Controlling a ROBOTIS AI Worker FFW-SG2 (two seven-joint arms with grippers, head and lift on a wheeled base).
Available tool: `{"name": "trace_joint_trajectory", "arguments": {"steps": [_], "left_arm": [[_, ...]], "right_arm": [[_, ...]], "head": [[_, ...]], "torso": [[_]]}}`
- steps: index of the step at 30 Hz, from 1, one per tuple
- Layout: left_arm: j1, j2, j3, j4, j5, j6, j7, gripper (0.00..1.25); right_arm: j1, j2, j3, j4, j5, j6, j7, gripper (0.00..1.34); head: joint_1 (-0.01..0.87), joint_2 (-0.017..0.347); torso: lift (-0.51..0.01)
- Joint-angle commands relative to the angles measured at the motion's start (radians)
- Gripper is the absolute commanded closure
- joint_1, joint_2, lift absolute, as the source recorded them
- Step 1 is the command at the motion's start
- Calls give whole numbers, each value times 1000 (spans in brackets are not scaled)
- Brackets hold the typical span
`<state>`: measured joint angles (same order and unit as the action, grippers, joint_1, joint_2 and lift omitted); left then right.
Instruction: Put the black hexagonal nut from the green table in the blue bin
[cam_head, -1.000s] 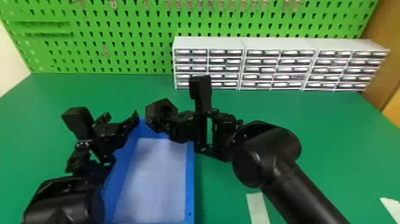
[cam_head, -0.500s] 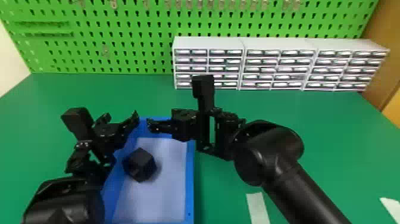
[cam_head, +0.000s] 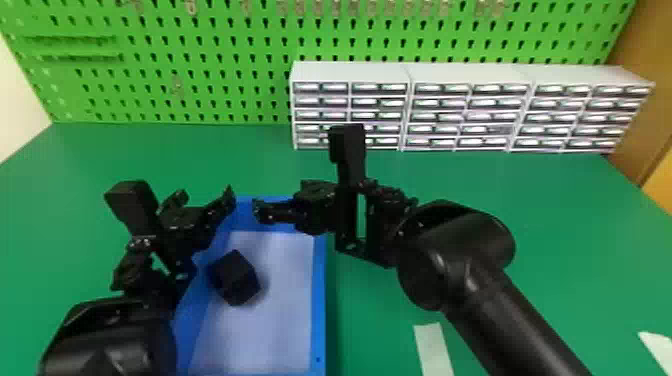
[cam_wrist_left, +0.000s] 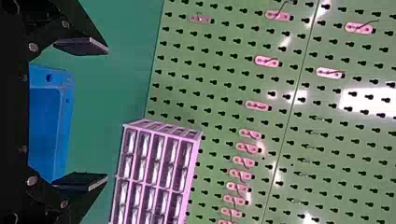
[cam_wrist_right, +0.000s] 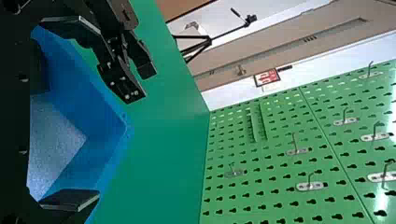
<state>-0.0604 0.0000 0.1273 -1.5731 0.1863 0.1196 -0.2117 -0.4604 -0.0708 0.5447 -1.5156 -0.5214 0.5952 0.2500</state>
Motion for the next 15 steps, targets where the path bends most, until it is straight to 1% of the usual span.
{"name": "trace_joint_trajectory", "arguments": {"steps": [1,9,15], "left_arm": [[1,-3,0,-1,1,0,0,302],[-3,-3,-9,-1,1,0,0,303],[-7,-2,-17,-13,-2,0,0,305]], "right_arm": [[3,0,-12,-2,6,0,0,93],[11,2,-54,-8,37,0,3,93],[22,3,-103,-17,77,9,5,94]], "head": [[686,51],[686,51],[686,51]], "torso": [[-97],[-97],[-97]]}}
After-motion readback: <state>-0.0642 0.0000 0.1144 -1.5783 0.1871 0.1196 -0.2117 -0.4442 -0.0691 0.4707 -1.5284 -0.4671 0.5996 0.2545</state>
